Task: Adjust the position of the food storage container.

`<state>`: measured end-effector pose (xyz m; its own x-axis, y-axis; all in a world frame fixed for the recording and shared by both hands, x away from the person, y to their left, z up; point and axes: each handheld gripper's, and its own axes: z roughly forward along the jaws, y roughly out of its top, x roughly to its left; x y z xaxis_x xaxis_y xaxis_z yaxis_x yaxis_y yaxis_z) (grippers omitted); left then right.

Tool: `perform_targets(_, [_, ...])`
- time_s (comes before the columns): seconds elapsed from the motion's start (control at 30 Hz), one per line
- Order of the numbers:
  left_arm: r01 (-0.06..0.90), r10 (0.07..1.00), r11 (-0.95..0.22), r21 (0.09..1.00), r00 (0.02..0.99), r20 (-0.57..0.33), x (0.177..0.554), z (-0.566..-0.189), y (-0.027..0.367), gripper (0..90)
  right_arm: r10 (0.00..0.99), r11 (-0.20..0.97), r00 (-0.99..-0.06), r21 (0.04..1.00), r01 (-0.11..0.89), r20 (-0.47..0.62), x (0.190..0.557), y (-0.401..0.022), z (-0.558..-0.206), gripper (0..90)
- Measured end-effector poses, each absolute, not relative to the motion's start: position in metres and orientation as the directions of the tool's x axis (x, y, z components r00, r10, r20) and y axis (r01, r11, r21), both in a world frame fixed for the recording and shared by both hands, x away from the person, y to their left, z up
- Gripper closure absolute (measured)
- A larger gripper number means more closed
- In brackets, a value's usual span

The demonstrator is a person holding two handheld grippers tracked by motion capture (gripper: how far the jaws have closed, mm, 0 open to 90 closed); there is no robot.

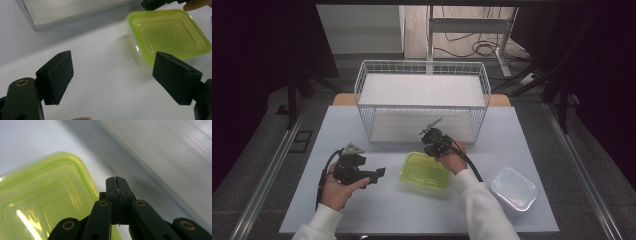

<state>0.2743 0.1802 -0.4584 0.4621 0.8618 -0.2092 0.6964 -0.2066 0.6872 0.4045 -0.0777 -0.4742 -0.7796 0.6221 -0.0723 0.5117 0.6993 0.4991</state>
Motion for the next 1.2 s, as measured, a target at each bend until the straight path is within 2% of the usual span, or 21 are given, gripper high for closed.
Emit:
perform_targets(0.33, [0.704, 0.866, -0.203, 0.681, 0.454, -0.211, 0.275, -0.46, 0.183, 16.7, 0.526, 0.751, -0.849, 0.499, 0.433, -0.055, 0.388, -0.049, -0.476, 88.8])
perform_targets(0.57, [0.706, 0.869, -0.197, 0.68, 0.446, -0.212, 0.275, -0.461, 0.185, 16.7, 0.527, 0.75, -0.848, 0.504, 0.429, -0.062, 0.386, -0.05, -0.474, 88.8])
perform_targets(0.77, [0.709, 0.871, -0.19, 0.679, 0.441, -0.216, 0.274, -0.461, 0.187, 16.7, 0.599, 0.678, -0.799, 0.562, 0.474, -0.049, 0.378, -0.081, -0.456, 88.7])
perform_targets(0.97, [0.723, 0.864, -0.157, 0.673, 0.43, -0.261, 0.275, -0.459, 0.187, 17.8, 0.661, 0.577, -0.75, 0.622, 0.528, 0.023, 0.354, -0.123, -0.447, 86.4])
perform_targets(1.0, [0.725, 0.866, -0.141, 0.675, 0.421, -0.271, 0.275, -0.458, 0.188, 17.8, 0.682, 0.541, -0.731, 0.648, 0.536, 0.035, 0.343, -0.137, -0.445, 72.9])
perform_targets(1.03, [0.725, 0.866, -0.141, 0.675, 0.421, -0.271, 0.275, -0.458, 0.188, 17.8, 0.682, 0.541, -0.731, 0.648, 0.536, 0.035, 0.343, -0.137, -0.445, 72.9])
perform_targets(1.07, [0.727, 0.866, -0.129, 0.675, 0.414, -0.28, 0.275, -0.457, 0.189, 17.8, 0.702, 0.499, -0.709, 0.661, 0.561, 0.072, 0.333, -0.148, -0.444, 55.7])
perform_targets(1.1, [0.727, 0.866, -0.129, 0.675, 0.414, -0.28, 0.275, -0.457, 0.189, 17.8, 0.702, 0.499, -0.709, 0.661, 0.561, 0.072, 0.333, -0.148, -0.444, 55.7])
perform_targets(1.13, [0.729, 0.87, -0.118, 0.674, 0.403, -0.285, 0.275, -0.457, 0.188, 17.7, 0.697, 0.489, -0.709, 0.651, 0.581, 0.109, 0.325, -0.158, -0.445, 40.5])
perform_targets(1.2, [0.731, 0.872, -0.113, 0.673, 0.398, -0.285, 0.275, -0.457, 0.187, 17.6, 0.687, 0.484, -0.713, 0.645, 0.592, 0.139, 0.318, -0.166, -0.447, 31.3])
